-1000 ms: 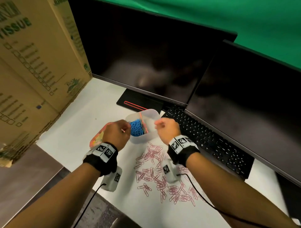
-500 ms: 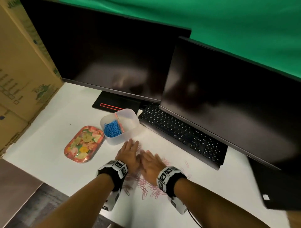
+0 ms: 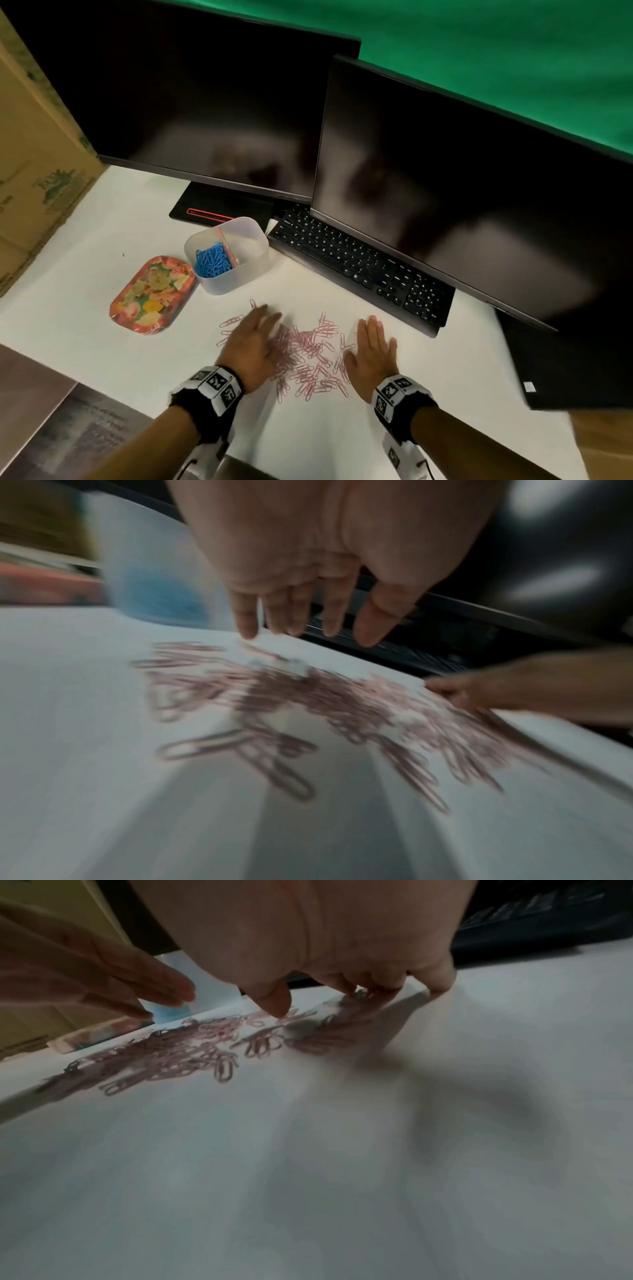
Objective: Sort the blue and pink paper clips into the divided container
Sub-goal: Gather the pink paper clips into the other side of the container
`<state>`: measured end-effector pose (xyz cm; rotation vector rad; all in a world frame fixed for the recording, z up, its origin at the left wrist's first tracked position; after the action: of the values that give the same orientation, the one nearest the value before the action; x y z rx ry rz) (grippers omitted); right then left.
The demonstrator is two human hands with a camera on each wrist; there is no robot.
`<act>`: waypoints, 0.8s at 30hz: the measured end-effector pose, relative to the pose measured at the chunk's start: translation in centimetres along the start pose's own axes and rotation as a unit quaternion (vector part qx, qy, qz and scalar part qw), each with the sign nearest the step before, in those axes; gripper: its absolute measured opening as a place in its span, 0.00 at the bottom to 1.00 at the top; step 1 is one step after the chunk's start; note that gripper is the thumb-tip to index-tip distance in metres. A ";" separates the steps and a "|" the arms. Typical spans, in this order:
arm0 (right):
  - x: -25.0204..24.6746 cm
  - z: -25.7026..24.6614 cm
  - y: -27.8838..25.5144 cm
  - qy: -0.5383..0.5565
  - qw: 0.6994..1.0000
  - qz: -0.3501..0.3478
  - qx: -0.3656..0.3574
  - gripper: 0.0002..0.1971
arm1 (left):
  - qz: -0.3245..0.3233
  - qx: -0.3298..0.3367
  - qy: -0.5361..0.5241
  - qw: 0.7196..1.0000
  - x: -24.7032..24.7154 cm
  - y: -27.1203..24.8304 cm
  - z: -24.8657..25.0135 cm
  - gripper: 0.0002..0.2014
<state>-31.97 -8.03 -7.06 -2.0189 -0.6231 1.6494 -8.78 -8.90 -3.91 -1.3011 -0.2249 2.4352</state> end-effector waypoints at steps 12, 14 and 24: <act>2.1 -9.3 -1.7 0.005 0.968 -0.051 -0.246 0.33 | -0.165 0.036 0.143 0.975 3.1 0.3 -0.5 0.34; 0.4 -7.0 -2.4 0.056 0.974 -0.019 -0.220 0.34 | -0.148 0.089 0.115 0.978 3.3 -1.0 0.5 0.34; 1.8 1.2 -4.4 0.093 0.995 0.002 -0.016 0.42 | -0.133 -0.165 0.063 0.975 -0.9 -4.6 -8.1 0.61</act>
<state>-33.07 -3.35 -5.97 -2.1674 -0.5829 1.4393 -0.50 -5.31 -6.32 -1.4486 -0.7452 2.1417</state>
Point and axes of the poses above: each hand's wrist, its own y-axis towards the middle knuckle, its own x-axis out of the palm, z = x × y, the point moved 9 cm from there along y, towards the middle knuckle, and after that the axes turned 8 degrees about -z, right-handed, at the moved point
